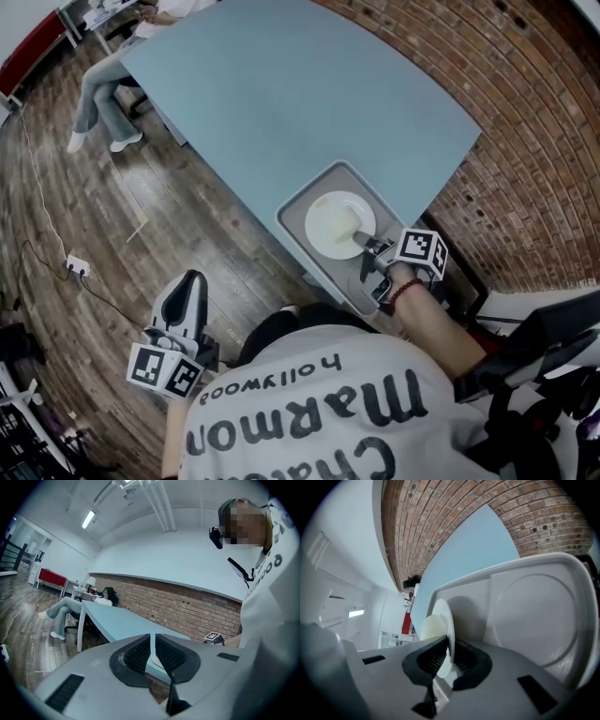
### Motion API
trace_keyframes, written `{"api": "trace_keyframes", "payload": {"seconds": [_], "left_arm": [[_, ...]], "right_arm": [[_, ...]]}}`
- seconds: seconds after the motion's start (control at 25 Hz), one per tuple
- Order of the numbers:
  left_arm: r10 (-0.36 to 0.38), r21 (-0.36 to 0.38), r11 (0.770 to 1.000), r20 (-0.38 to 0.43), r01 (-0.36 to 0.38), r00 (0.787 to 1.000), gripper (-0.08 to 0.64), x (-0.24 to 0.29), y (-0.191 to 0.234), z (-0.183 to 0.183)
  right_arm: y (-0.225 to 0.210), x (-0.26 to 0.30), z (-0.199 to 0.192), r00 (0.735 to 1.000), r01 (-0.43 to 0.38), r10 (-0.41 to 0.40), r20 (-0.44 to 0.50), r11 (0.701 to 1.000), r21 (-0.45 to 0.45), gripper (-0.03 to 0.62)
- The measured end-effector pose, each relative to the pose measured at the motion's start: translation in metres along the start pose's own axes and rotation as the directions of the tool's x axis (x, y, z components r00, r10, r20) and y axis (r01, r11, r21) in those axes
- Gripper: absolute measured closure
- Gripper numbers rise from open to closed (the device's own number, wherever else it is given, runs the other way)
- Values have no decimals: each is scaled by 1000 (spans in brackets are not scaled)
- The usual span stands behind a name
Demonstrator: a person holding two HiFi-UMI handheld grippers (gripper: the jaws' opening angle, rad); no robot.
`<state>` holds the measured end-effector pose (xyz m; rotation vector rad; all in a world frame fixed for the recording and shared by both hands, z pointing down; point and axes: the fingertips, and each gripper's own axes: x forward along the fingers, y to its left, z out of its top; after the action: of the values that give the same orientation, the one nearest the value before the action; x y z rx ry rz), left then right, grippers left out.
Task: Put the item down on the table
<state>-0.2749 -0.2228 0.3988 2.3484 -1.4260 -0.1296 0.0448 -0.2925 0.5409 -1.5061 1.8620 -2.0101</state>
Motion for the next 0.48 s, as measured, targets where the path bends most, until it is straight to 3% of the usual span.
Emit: {"api": "trace_keyframes", "payload": {"seconds": [0.48], "left_arm": [[11, -11, 1000, 18, -11, 1000, 523, 6, 17, 8]], "right_arm": [[12, 16, 8, 1000, 31, -31, -1, 999, -30, 563]]}}
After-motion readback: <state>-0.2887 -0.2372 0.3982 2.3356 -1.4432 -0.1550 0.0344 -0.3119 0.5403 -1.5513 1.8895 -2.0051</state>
